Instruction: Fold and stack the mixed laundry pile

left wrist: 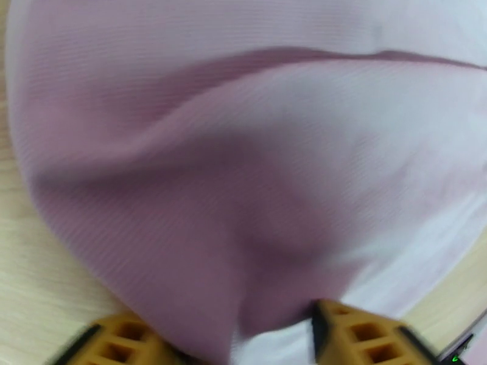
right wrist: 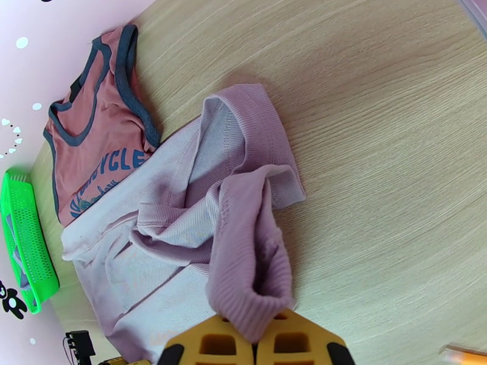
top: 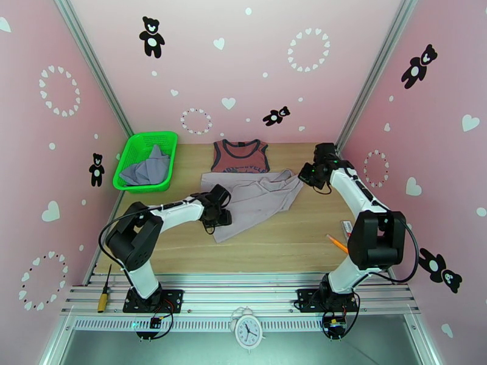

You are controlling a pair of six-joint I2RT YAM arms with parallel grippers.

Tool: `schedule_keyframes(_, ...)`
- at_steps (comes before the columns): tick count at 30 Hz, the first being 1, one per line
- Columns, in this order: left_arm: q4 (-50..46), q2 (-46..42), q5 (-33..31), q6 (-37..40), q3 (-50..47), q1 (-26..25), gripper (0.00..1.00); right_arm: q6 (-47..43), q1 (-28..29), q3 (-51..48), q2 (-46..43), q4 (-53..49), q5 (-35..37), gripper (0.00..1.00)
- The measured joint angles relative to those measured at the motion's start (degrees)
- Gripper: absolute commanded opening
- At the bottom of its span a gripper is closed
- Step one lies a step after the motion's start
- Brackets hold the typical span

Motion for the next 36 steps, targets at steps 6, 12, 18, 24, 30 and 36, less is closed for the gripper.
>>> schedule_keyframes(6,-1.9,-0.8,0.2,-0.3,0.3,-0.2,0.00,-1.2,-0.2,-0.5,-0.7,-0.1,0.0,0.00)
schedule_keyframes(12,-12.9,-10.0,1.7,2.0,4.7,-0.4,0.00,-2.6,-0.8,-1.8,-5.2,-1.2,0.1,0.00)
schedule_keyframes(18,-15.5,-6.9,5.3,7.6,18.0,9.9,0.69,-3.0,-1.0,0.4,-2.8,-1.4,0.0,0.00)
schedule_keyframes(24,-15.0,13.2,9.0,10.8,31.1,17.6,0.76,-3.0,-1.1,6.1,7.4,-1.1,-0.1,0.00)
schedule_keyframes(30,-15.5,14.3,8.7,11.1,29.0,17.6,0.73,-3.2,-1.1,6.6,10.6,-1.2,-0.1,0.00)
schedule_keyframes(36,-14.1,0.9,8.6,9.4,14.4,13.5,0.62,-3.5,-1.1,6.2,10.6,-0.3,-0.4,0.00)
